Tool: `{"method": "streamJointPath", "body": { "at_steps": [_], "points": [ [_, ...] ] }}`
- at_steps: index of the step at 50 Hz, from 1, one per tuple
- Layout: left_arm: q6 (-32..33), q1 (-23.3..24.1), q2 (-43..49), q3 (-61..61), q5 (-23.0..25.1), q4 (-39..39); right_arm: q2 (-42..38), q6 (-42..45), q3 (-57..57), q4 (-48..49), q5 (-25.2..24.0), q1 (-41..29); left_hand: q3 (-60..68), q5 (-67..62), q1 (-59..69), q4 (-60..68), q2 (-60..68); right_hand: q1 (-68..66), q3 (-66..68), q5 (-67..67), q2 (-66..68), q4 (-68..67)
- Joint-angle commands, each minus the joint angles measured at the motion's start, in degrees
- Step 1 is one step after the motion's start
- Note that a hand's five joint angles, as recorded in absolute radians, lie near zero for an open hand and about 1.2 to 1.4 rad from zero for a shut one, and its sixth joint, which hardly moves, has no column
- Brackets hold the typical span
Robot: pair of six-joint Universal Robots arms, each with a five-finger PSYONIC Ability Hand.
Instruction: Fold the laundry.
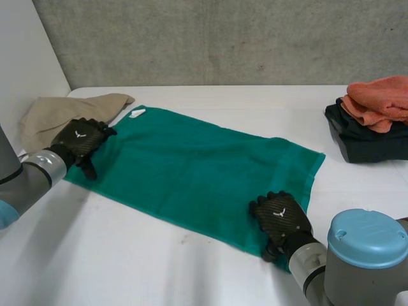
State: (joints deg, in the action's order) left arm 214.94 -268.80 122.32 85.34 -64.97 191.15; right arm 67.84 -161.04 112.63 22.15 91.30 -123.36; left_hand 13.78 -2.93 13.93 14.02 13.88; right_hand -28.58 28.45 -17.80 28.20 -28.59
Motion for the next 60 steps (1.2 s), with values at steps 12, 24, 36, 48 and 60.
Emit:
{"method": "streamJointPath", "body": {
  "at_steps": [12,24,36,48,60],
  "points": [
    [-2.1,-0.5,-0.5,0.4,0.0,-0.2,-2.4,6.1,-2.4,5.5,1.9,3.7,3.7,-4.5,3.5,3.4,3.6,-38.0,38.1,-38.7,38.3,-37.9],
    [-1.3,-2.0,-0.4,2.2,0.8,-0.7,6.0,8.4,-5.2,5.2,0.2,9.2,3.7,-4.5,3.5,3.4,3.6,-51.4,51.6,-52.2,51.8,-51.4],
    [-1.0,-4.3,0.6,2.3,1.1,-0.8,4.6,7.7,-7.8,3.7,-2.1,13.8,14.8,-15.6,14.6,14.5,14.7,-51.4,51.6,-52.2,51.8,-51.4],
    [-0.9,-3.9,5.0,-0.2,0.9,-0.6,3.1,8.4,-8.7,3.5,-2.2,15.6,16.1,-17.0,16.0,15.9,16.0,-51.4,51.6,-52.2,51.8,-51.4],
    [-0.9,-2.3,8.7,-4.3,0.3,-0.7,2.1,8.6,-8.2,3.5,-2.2,15.0,17.8,-18.6,17.7,17.6,17.7,-51.4,51.6,-52.2,51.8,-51.4]
  ]
}}
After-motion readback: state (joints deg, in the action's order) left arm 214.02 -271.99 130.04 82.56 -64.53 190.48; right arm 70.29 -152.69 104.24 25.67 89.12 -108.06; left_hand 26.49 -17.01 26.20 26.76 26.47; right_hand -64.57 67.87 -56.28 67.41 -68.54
